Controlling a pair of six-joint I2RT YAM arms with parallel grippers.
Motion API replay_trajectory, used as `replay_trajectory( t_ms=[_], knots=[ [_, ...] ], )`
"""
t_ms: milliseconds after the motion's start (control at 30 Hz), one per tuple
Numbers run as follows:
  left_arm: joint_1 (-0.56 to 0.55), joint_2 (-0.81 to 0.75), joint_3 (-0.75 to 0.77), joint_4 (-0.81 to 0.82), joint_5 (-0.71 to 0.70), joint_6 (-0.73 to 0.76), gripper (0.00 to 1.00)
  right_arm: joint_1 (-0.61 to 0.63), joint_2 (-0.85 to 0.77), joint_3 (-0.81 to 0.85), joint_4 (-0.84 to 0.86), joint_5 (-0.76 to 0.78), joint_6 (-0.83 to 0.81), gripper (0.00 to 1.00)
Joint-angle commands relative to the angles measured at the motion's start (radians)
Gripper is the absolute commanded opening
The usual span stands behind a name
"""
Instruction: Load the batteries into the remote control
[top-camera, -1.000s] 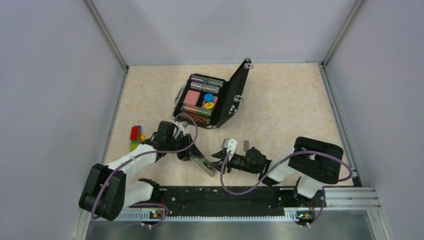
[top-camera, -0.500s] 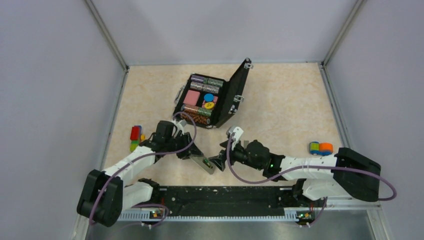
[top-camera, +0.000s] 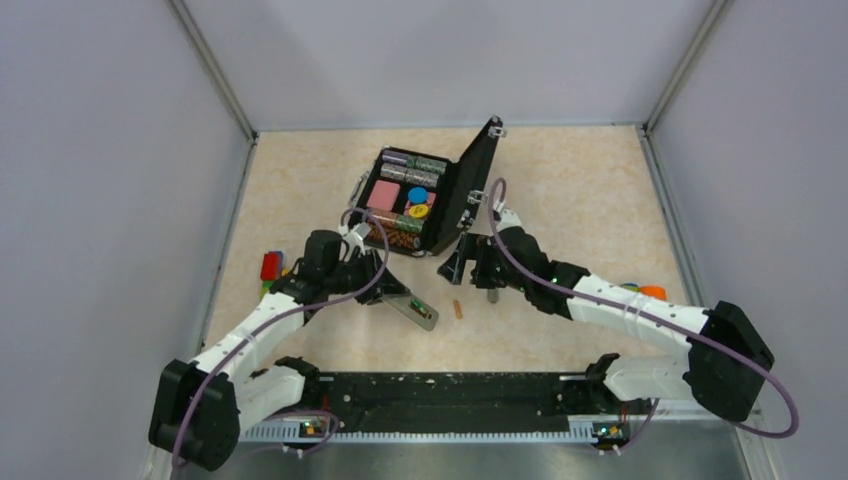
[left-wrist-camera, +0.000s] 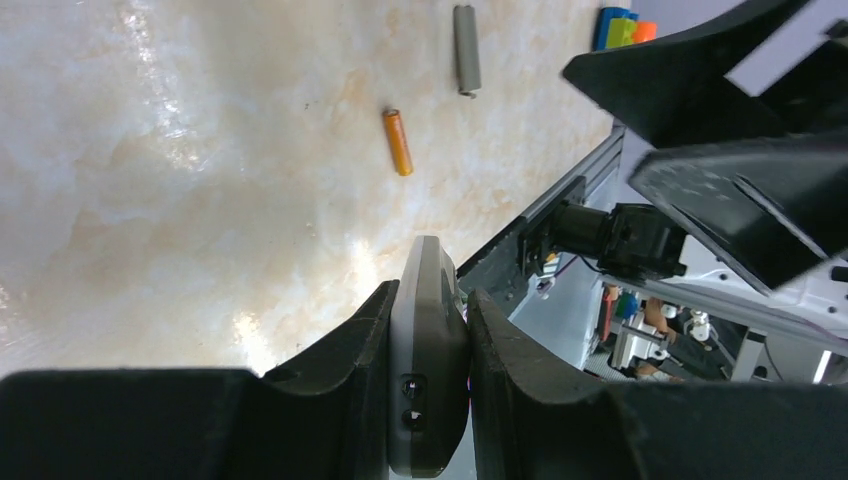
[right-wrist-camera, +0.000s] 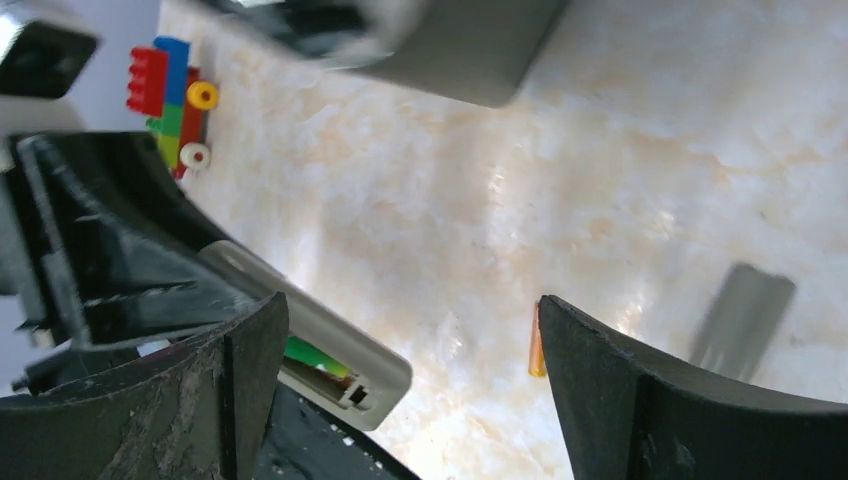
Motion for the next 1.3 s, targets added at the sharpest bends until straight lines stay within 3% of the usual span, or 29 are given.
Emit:
replay_trajectory(
  t_ms=[0,200,533,833,1267],
  knots=[
    [0.002,-0.04,0.068,0.018,0.027,-0.066,0.0,-0.055,-0.002,0.05,-0.161,-0.116,0.233,0.95],
    [0.002,-0.079,0.128,0.007,0.016,-0.136,0.0,-0.063,0.016,0.1,-0.17,-0.206,0.388,0.99],
    [0.002,-0.075,0.18,0.027,0.01,-0.192,0.0,-0.064,0.007,0.071,0.006,-0.337,0.585,0.99],
    [0.003,-0.062,0.202,0.061,0.011,-0.216,0.0,-0.063,0.014,0.025,0.14,-0.358,0.632,0.99],
    [0.001,-0.066,0.218,0.07,0.007,-0.234,0.0,-0.048,0.077,0.057,0.164,-0.381,0.63,0.97]
  ],
)
